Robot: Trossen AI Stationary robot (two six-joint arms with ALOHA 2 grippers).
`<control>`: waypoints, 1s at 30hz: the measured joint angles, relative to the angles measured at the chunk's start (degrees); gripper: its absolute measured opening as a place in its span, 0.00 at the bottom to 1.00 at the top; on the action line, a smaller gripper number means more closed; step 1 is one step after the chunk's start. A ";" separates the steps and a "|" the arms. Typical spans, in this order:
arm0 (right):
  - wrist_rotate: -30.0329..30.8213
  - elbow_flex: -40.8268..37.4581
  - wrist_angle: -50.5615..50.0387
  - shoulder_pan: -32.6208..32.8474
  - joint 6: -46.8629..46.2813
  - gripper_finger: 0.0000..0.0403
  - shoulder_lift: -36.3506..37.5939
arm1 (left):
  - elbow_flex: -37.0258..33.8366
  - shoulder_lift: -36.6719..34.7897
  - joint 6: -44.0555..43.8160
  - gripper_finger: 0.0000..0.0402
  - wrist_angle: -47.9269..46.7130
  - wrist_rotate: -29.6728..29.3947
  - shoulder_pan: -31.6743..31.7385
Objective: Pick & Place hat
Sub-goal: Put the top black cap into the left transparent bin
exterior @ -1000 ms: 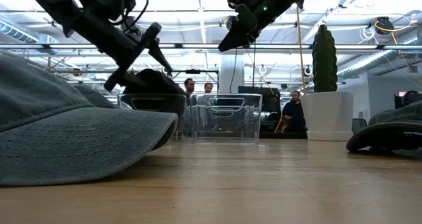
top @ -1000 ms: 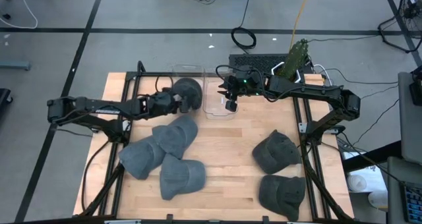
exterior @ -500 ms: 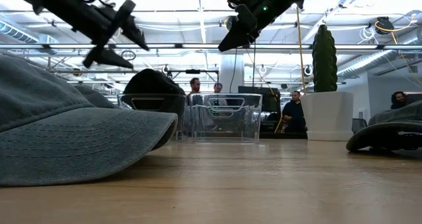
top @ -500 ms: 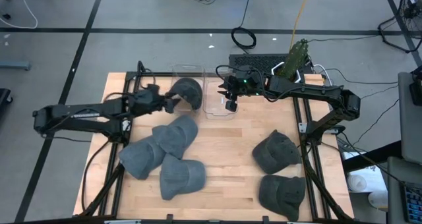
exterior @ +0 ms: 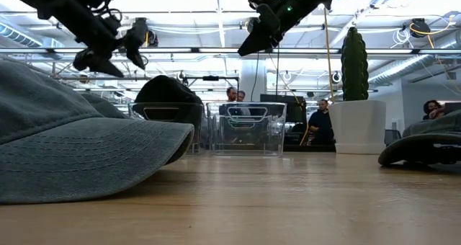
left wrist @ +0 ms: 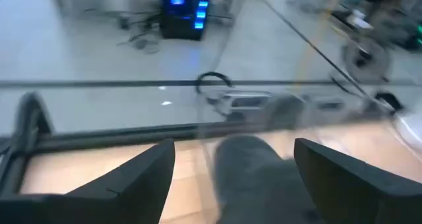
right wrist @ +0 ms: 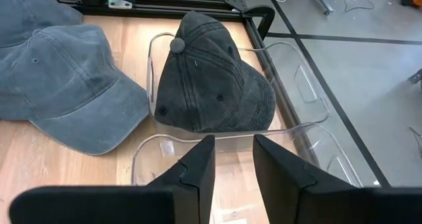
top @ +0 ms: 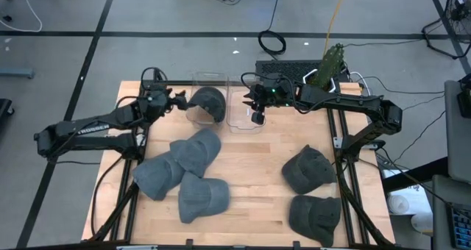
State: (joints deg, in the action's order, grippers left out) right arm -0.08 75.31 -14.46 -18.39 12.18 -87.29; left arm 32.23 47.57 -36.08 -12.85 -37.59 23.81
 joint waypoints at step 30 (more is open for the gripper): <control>0.02 0.01 0.52 0.00 0.50 0.23 0.00 | -0.02 18.06 6.91 0.05 13.06 29.73 1.26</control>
State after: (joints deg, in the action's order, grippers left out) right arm -0.05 75.32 -13.93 -18.39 12.69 -87.29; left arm 32.21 65.63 -29.18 0.21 -7.86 25.06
